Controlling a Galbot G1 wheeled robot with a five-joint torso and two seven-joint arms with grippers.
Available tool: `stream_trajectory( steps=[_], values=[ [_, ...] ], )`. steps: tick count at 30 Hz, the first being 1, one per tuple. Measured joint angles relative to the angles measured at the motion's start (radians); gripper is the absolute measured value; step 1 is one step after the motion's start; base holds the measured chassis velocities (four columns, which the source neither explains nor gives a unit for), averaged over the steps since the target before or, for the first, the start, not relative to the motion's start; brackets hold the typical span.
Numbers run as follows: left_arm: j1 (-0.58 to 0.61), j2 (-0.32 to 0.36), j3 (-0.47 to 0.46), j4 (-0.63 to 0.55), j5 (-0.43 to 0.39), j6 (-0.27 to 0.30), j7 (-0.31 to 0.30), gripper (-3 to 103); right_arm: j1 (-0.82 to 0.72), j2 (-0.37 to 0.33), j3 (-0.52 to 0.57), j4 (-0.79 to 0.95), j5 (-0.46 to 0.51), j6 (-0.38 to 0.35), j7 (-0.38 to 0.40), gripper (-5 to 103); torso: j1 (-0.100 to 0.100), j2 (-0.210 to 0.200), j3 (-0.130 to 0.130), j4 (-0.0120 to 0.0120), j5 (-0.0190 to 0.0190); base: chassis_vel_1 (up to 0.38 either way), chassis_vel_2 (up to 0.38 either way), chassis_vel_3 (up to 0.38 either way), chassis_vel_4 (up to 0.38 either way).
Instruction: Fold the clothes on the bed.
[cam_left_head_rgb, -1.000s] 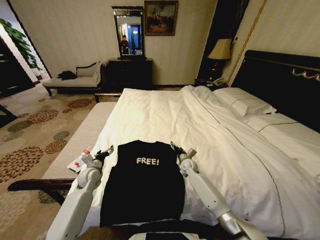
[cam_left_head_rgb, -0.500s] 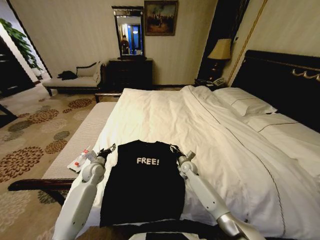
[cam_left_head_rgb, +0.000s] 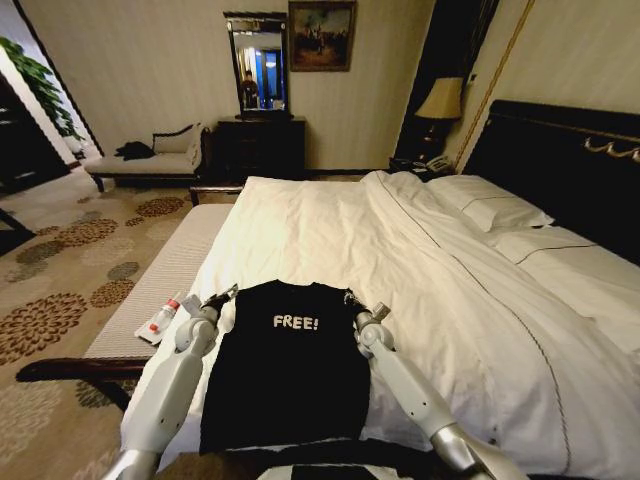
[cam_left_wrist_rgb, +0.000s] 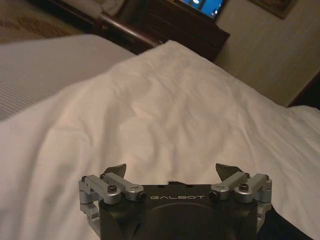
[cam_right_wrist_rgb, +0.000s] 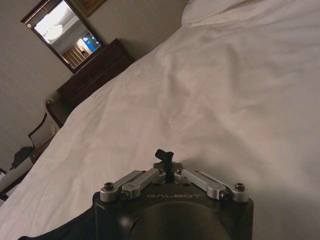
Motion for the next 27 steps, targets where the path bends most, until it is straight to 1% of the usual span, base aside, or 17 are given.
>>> stream_trajectory(
  steps=[2,4,5,8,12,16,17,18,20,23,24,27],
  values=[
    [-0.019,-0.006,0.015,0.034,-0.012,0.001,0.022,100,0.000,0.003,-0.002,0.000,-0.003,0.002,0.000,1,0.000,0.000,0.000,0.0000,-0.0001,0.000,0.000,0.000,0.000],
    [-0.026,-0.012,0.018,0.046,-0.020,0.003,0.033,100,0.000,0.005,-0.002,0.000,-0.005,0.002,0.000,1,0.000,0.000,0.000,0.0000,0.0000,0.000,0.000,0.000,0.000],
    [-0.033,-0.022,0.021,0.058,-0.033,0.006,0.047,100,0.000,0.007,-0.003,0.000,-0.008,0.003,0.001,1,0.000,0.000,0.000,0.0000,0.0000,0.000,0.000,0.000,0.000],
    [-0.051,-0.053,0.023,0.091,-0.050,0.013,0.063,100,-0.005,0.009,-0.005,0.000,-0.018,0.004,0.004,1,0.000,0.000,0.000,0.0000,0.0000,0.000,0.000,0.000,0.000],
    [-0.073,-0.081,0.023,0.124,-0.058,0.019,0.063,100,-0.011,0.010,-0.006,0.002,-0.028,0.005,0.009,1,0.000,0.000,0.000,-0.0001,0.0000,0.000,0.000,0.000,0.000],
    [-0.086,-0.090,0.022,0.143,-0.058,0.020,0.062,100,-0.012,0.011,-0.006,0.003,-0.032,0.005,0.012,1,0.000,0.000,0.000,0.0000,0.0000,0.000,0.000,0.000,0.000],
    [-0.105,-0.100,0.022,0.167,-0.060,0.027,0.048,101,-0.012,0.013,-0.006,0.004,-0.036,0.006,0.016,0,0.000,0.000,0.000,0.0000,0.0000,0.000,0.000,0.000,0.000],
    [-0.115,-0.105,0.024,0.182,-0.060,0.032,0.039,95,-0.011,0.014,-0.006,0.005,-0.040,0.006,0.018,0,0.000,0.000,0.000,0.0001,0.0001,0.000,0.000,0.000,0.000],
    [-0.122,-0.109,0.024,0.194,-0.056,0.032,0.036,95,-0.011,0.014,-0.006,0.004,-0.043,0.007,0.018,0,0.000,0.000,0.000,0.0001,0.0001,0.000,0.000,0.000,0.000],
    [-0.133,-0.117,0.024,0.215,-0.047,0.032,0.035,80,-0.011,0.014,-0.006,0.004,-0.045,0.008,0.019,0,0.000,0.000,0.000,0.0000,0.0000,0.000,0.000,0.000,0.000],
    [-0.133,-0.117,0.024,0.215,-0.047,0.032,0.035,80,-0.011,0.014,-0.006,0.004,-0.045,0.008,0.019,0,0.000,0.000,0.000,0.0000,0.0000,0.000,0.000,0.000,0.000],
    [-0.135,-0.119,0.021,0.222,-0.041,0.031,0.037,63,-0.011,0.013,-0.006,0.005,-0.045,0.008,0.021,0,0.000,0.000,0.000,0.0001,0.0000,0.000,0.000,0.000,0.000]
  ],
)
